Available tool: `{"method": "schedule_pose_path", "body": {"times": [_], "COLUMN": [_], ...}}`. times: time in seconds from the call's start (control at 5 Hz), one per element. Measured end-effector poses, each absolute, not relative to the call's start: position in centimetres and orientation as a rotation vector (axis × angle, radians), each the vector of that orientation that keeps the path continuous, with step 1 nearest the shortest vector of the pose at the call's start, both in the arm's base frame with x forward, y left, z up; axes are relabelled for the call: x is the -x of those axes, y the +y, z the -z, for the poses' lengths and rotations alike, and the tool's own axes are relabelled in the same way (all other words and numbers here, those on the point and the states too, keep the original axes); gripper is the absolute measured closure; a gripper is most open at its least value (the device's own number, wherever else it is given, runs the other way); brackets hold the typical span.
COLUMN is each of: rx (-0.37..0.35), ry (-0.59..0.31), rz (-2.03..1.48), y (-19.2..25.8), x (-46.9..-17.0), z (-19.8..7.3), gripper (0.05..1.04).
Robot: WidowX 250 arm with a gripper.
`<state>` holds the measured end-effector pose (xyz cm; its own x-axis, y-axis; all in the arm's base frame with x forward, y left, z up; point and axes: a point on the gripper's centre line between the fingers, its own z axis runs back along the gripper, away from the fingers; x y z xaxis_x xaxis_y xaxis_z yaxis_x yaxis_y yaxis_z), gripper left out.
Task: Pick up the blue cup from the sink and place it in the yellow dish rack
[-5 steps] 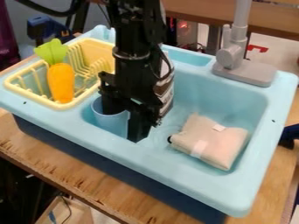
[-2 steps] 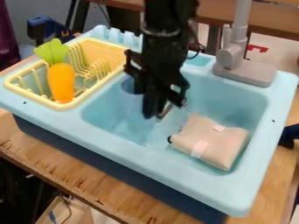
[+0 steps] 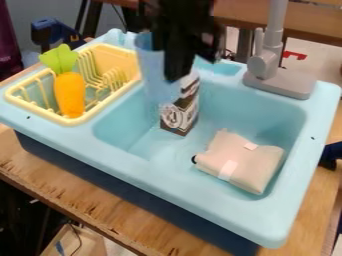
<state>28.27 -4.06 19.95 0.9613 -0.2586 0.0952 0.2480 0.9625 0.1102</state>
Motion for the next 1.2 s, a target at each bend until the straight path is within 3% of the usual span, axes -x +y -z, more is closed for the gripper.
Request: {"method": "schedule_pose_path", "body": {"times": [0.4,1.2], "rx": [-0.11,-0.131], "ry": [-0.135,-0.263], "rz": [0.195,0.049], "y": [-3.6,3.9], "x": [-28.0,-30.6], "z": [-23.7,-24.6], "gripper": [0.984,0.984]}}
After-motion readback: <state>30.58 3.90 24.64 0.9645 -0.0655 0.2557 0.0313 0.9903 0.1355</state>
